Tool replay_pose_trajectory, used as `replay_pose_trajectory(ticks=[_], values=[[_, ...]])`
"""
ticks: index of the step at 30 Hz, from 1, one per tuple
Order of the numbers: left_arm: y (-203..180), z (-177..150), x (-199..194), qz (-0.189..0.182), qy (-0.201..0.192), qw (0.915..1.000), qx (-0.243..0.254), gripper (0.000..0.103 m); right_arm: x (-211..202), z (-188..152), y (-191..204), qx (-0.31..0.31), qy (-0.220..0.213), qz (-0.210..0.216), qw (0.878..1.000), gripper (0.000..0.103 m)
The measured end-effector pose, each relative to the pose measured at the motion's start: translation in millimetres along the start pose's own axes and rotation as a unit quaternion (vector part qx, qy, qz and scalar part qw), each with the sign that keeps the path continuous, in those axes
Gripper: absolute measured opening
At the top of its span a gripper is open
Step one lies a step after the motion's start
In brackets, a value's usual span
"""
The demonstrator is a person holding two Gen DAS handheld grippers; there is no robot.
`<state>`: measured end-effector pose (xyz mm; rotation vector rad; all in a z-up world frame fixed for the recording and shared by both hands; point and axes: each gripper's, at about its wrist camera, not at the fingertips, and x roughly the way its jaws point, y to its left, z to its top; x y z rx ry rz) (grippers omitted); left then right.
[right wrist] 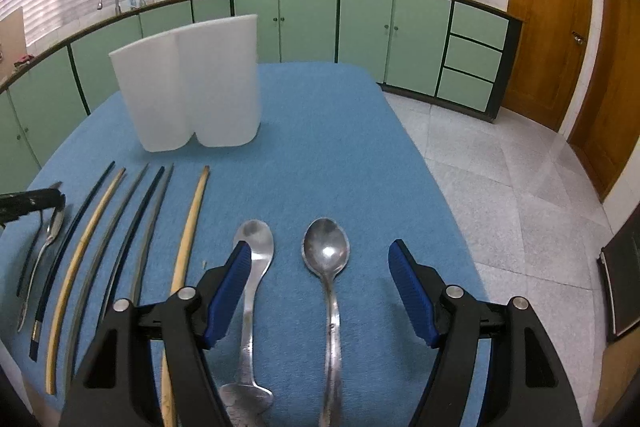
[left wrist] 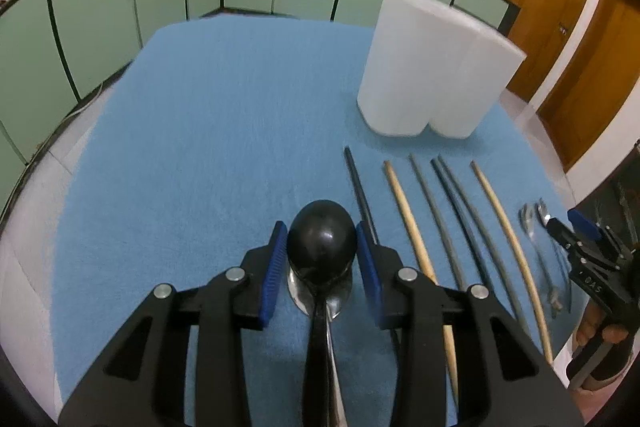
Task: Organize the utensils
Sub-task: 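Grasp and lift the black ladle with the left tool while the right tool grasps the silver spoon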
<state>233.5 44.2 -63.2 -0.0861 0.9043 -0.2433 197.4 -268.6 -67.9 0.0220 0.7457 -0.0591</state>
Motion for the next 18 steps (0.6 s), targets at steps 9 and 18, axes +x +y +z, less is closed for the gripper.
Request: replay_pose_trajectory(ticks=[9,18], values=[[-13,5,-32,-0.006,-0.051,0.9987,0.000,0.034,3,6,-6,-0.014,0.013,0.013,1.000,0.067],[-23,10,-36,-0.014,-0.064,0.9978,-0.004,0.034,27,14,-11,-0.018,0.055,0.022,0.998,0.052]])
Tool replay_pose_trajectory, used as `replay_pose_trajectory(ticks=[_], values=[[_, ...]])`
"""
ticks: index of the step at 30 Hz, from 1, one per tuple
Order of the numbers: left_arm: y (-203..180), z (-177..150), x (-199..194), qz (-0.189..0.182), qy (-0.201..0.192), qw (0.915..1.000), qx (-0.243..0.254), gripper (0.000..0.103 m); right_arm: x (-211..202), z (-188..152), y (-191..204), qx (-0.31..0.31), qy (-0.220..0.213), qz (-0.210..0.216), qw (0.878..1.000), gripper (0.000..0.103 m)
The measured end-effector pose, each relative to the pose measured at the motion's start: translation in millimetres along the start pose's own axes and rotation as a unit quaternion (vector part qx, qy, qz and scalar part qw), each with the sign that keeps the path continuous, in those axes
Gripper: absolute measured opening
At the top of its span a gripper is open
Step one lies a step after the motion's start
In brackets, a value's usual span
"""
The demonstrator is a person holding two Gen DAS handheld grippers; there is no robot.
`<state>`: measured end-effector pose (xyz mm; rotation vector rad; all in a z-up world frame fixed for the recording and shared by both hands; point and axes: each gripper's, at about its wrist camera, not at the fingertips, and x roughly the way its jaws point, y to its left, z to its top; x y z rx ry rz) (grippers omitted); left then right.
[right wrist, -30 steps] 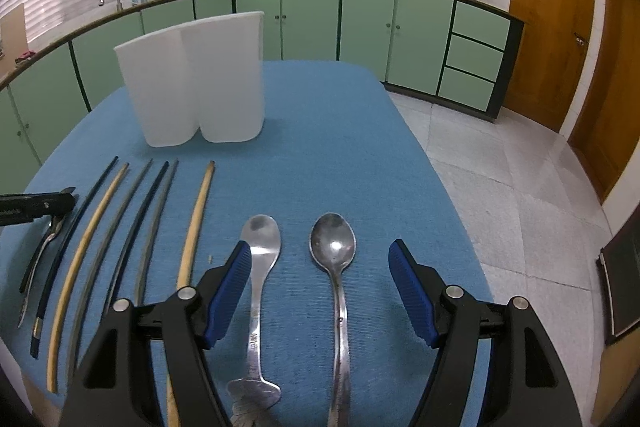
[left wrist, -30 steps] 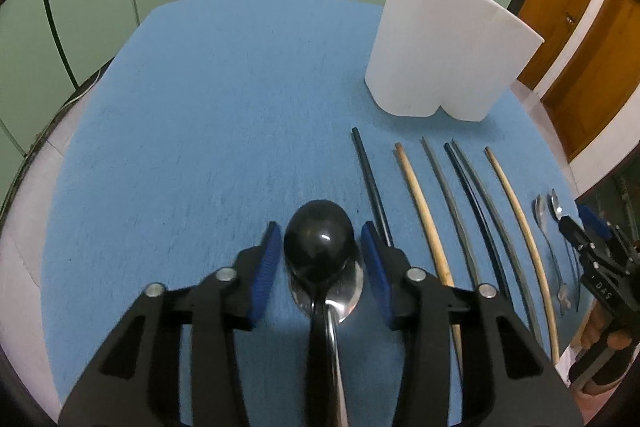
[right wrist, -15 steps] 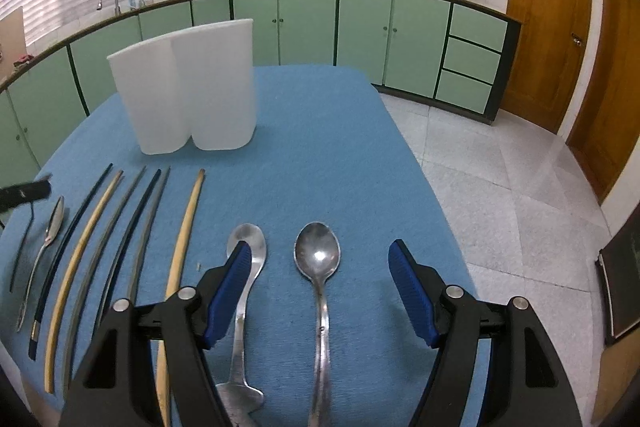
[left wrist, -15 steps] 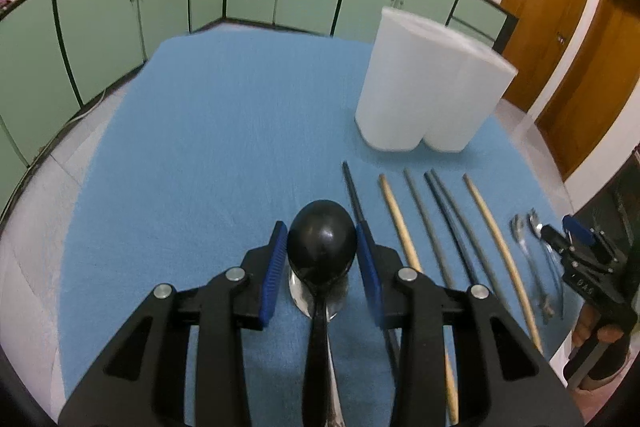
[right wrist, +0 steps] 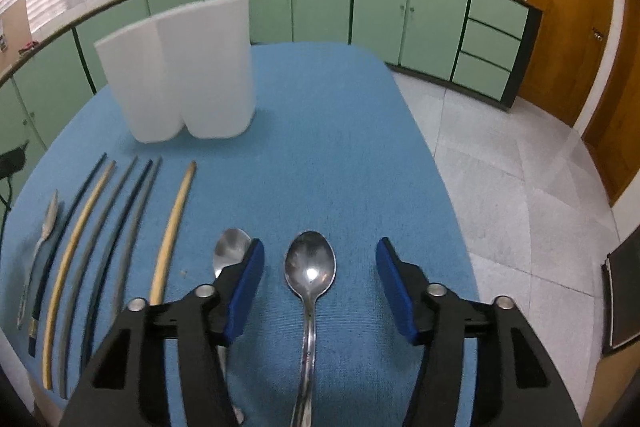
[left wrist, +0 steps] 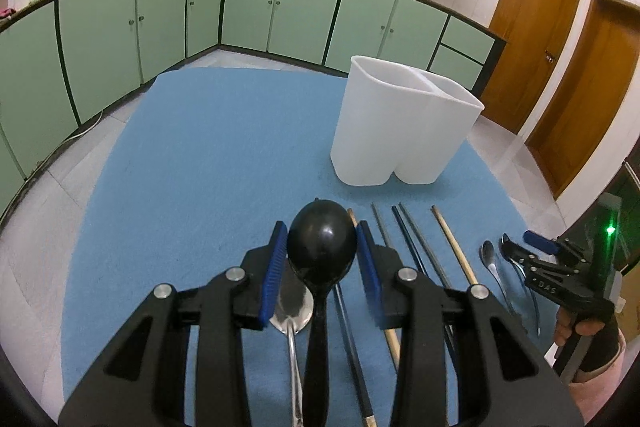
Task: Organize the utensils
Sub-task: 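Grasp and lift the black ladle with the left tool while the right tool grasps the silver spoon, then carry both utensils over the white holder and open both tools to drop them in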
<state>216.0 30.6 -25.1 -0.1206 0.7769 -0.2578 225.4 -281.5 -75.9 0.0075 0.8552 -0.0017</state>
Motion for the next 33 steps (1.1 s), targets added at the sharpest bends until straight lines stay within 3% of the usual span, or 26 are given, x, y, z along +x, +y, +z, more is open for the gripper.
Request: replay_pose_trajectory(ticks=[5,7,12,16,26,33], values=[[0,0,4,-0.001,0.003,1.0000,-0.006,0.034,10,-2,-2,-0.006,0.015,0.003,1.000,0.047],[1,0,4,-0.003,0.002,1.0000,-0.008,0.034,10,-1,-3,-0.006,0.015,0.011,1.000,0.028],[0,0,3,-0.005,-0.003,1.0000,-0.006,0.034,5,-1,-6,-0.004,0.009,0.020,1.000,0.028],[-1,2,-1,-0.005,-0.014,0.9999,-0.005,0.034,-11,-1,-9,0.002,-0.020,0.039,0.999,0.028],[-6,20,-23,-0.028,-0.083,0.9961,-0.008,0.034,-60,25,0,-0.013,-0.136,0.065,0.989,0.028],[-18,59,-35,-0.052,-0.176,0.9831,-0.001,0.034,-93,73,15,-0.033,-0.240,0.073,0.967,0.028]])
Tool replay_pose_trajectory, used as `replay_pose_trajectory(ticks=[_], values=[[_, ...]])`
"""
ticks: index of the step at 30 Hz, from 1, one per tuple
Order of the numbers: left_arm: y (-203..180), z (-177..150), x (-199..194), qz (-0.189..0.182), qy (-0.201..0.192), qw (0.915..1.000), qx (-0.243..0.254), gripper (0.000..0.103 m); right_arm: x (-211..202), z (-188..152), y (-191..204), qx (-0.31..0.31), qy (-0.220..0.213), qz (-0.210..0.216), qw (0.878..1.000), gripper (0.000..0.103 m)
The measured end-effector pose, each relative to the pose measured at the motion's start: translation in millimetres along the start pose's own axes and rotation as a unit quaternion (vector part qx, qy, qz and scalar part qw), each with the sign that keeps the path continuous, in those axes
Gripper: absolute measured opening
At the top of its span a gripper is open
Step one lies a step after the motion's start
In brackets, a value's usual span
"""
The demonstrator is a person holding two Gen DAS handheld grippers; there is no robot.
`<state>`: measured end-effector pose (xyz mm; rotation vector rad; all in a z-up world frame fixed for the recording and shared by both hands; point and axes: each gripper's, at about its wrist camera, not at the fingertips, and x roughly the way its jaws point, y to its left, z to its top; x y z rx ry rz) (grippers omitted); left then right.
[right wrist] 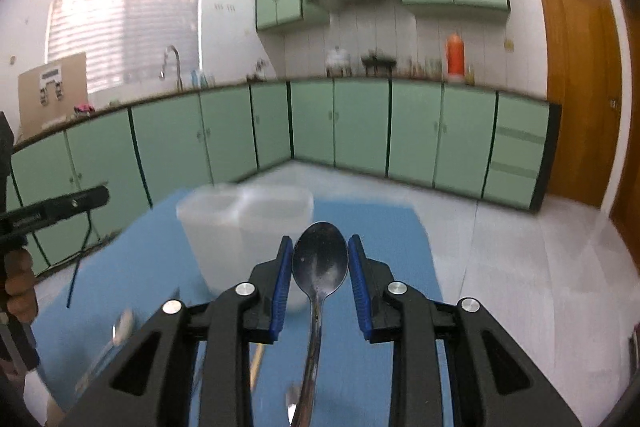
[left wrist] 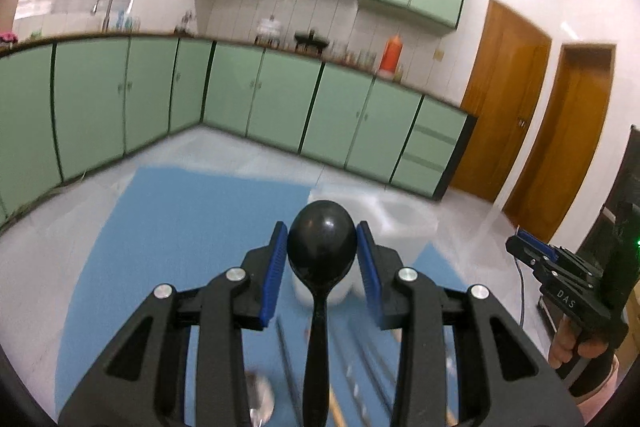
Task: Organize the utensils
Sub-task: 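Carry both utensils over the white holder and open both tools to drop them in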
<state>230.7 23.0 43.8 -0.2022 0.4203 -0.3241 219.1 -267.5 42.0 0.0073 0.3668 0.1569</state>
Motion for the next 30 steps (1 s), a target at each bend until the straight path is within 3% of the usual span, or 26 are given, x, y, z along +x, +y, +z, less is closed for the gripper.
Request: replay_pose_trajectory(ticks=[6,12,19,30], values=[[-18,38,32,-0.026,-0.068,0.9973,0.010,0.034,19,62,12,0.005,-0.105,0.002,0.994,0.028],[-25,62,75,-0.046,-0.120,0.9917,0.004,0.034,63,92,17,0.009,-0.156,-0.005,0.988,0.028],[-18,52,124,-0.045,-0.109,0.9931,-0.002,0.034,120,77,10,0.028,-0.146,0.007,0.989,0.028],[-3,24,136,-0.044,-0.063,0.9970,-0.004,0.034,144,41,29,0.009,-0.084,0.021,0.996,0.028]])
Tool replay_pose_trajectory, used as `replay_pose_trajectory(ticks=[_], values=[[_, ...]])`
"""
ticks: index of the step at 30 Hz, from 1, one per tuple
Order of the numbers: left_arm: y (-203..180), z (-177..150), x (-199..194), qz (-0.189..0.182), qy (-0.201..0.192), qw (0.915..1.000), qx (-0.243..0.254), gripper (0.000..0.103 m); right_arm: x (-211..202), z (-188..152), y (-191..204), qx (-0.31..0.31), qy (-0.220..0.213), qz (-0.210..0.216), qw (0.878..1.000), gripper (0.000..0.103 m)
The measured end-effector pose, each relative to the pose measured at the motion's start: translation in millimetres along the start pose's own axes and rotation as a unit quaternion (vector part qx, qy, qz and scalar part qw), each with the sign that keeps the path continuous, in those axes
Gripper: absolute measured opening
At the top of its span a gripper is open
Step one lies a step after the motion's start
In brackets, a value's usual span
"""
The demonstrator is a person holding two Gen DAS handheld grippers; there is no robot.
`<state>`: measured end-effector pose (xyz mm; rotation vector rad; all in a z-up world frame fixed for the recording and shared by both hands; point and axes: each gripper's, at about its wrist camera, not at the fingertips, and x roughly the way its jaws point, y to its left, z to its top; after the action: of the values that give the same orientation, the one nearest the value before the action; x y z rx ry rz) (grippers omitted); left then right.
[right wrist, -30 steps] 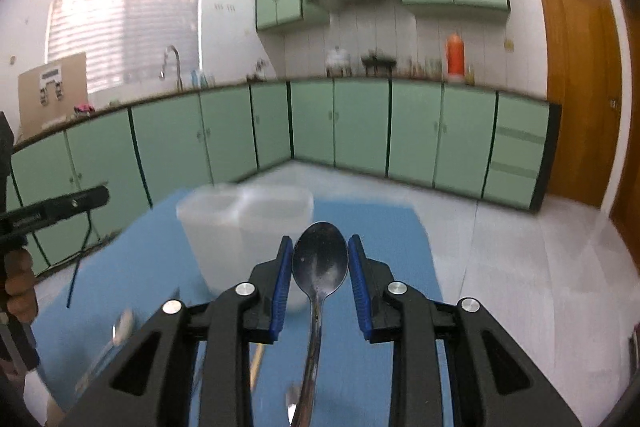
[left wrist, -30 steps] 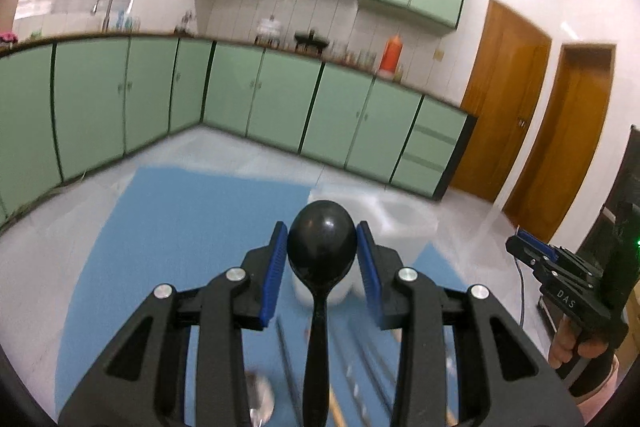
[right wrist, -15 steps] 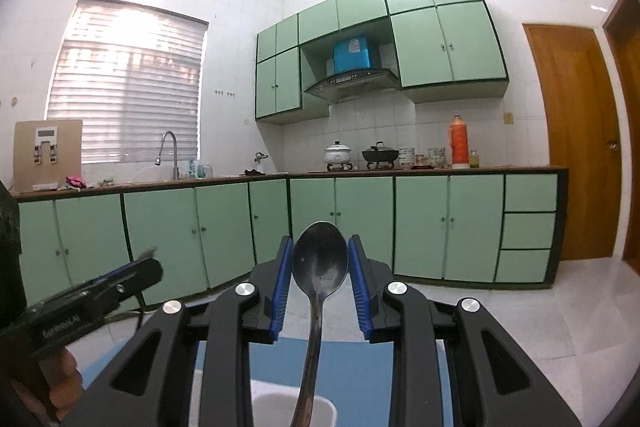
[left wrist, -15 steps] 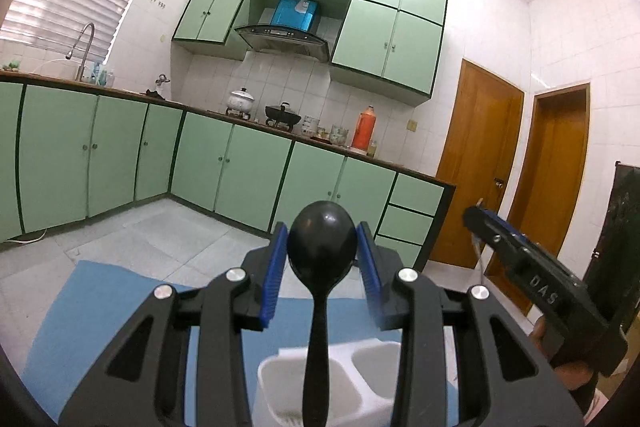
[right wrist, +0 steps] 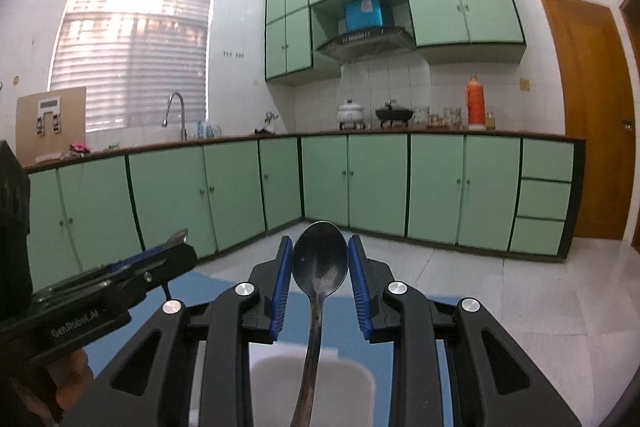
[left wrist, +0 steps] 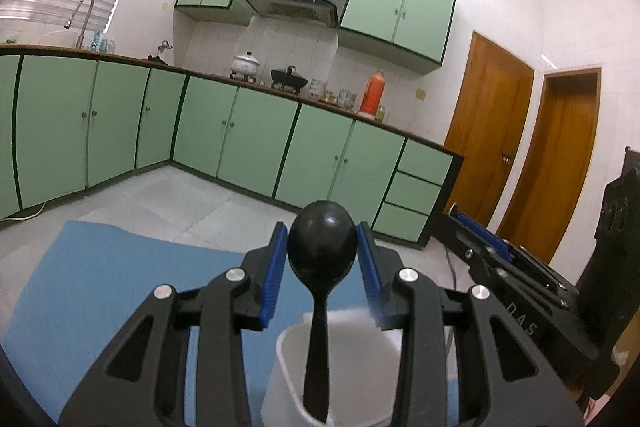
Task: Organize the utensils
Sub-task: 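Carry both utensils over the white holder and open both tools to drop them in, then grasp a silver spoon with the left tool while the right tool approaches the flower-handled spoon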
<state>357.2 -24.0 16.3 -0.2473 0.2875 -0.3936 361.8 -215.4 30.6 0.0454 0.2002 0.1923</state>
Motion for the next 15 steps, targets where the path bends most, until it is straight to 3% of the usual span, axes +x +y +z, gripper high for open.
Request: replay_pose_trajectory(ticks=[9,15], values=[[16,-12,-6,0.008,0.037,0.9993,-0.009,0.035,-1,-22,1,0.001,0.047,0.009,0.999,0.029],[19,-10,-17,0.012,0.044,0.9989,-0.010,0.046,-14,-18,1,0.005,0.045,0.012,0.999,0.039]])
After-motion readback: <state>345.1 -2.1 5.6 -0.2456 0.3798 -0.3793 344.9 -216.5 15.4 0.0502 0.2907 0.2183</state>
